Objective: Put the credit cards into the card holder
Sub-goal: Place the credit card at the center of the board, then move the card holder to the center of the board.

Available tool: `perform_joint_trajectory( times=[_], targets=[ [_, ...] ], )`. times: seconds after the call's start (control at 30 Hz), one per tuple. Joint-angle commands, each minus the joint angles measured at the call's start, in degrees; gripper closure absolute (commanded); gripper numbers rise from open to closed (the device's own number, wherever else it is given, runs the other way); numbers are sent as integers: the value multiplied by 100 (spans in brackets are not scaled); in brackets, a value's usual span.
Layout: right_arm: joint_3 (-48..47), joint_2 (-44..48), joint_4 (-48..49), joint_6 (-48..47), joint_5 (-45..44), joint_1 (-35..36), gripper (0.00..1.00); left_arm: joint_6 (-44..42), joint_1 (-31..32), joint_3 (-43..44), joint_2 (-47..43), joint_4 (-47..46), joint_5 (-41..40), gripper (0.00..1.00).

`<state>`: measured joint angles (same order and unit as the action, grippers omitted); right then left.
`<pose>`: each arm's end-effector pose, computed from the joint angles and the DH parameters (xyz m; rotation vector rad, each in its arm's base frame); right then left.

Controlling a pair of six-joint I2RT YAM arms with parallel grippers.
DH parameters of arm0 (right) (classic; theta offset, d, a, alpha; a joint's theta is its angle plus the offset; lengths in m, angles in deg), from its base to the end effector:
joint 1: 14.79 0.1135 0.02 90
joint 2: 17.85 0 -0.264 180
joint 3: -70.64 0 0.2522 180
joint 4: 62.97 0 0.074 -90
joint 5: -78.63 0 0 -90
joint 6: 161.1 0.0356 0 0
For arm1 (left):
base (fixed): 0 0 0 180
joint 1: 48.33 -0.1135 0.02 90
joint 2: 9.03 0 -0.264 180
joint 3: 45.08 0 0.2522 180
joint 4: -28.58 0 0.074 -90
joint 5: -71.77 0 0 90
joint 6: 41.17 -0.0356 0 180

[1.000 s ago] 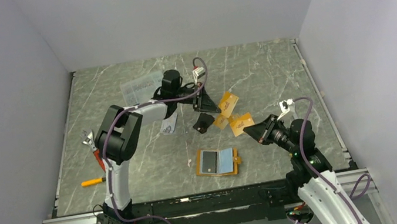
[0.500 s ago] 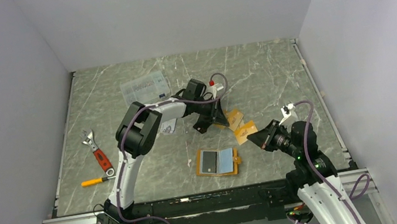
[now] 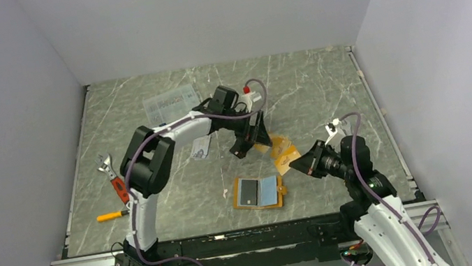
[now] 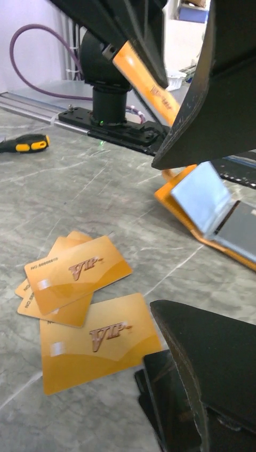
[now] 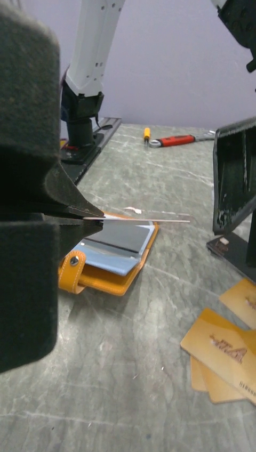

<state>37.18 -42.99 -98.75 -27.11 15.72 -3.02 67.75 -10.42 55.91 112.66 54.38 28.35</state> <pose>0.1184 0.0412 0.2134 0.2944 2.1527 1.0683 0.3489 -0.3045 0.1776 0.8313 2.3819 -1.4134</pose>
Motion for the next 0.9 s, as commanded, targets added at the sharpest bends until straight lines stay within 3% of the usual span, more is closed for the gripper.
perform_joint_trajectory(
  times=[0.0,0.1,0.2,0.23,0.3,0.47,0.87],
  targets=[
    [-467,-347,734,-209,691,-8,100,-517,-167,-72,-1048,356,371,1],
    [-606,-701,1310,-176,1373,-8,100,-395,-316,-362,-1545,184,1049,2],
    [-565,-1046,2082,115,1942,-8,100,-225,-403,-556,-2099,81,1667,19],
    [-400,-1108,2855,407,2204,-4,100,-509,-411,-442,-2304,574,1799,23],
    [-157,-1213,3990,1004,2570,41,100,-1354,-404,-28,-2553,1754,1834,20],
    [-596,-1575,4380,853,2956,345,100,-2382,-428,21,-2983,2911,1883,13],
    [-1349,-2013,3960,337,2898,919,100,-1978,-425,-514,-3344,2508,2146,27]
  ],
)
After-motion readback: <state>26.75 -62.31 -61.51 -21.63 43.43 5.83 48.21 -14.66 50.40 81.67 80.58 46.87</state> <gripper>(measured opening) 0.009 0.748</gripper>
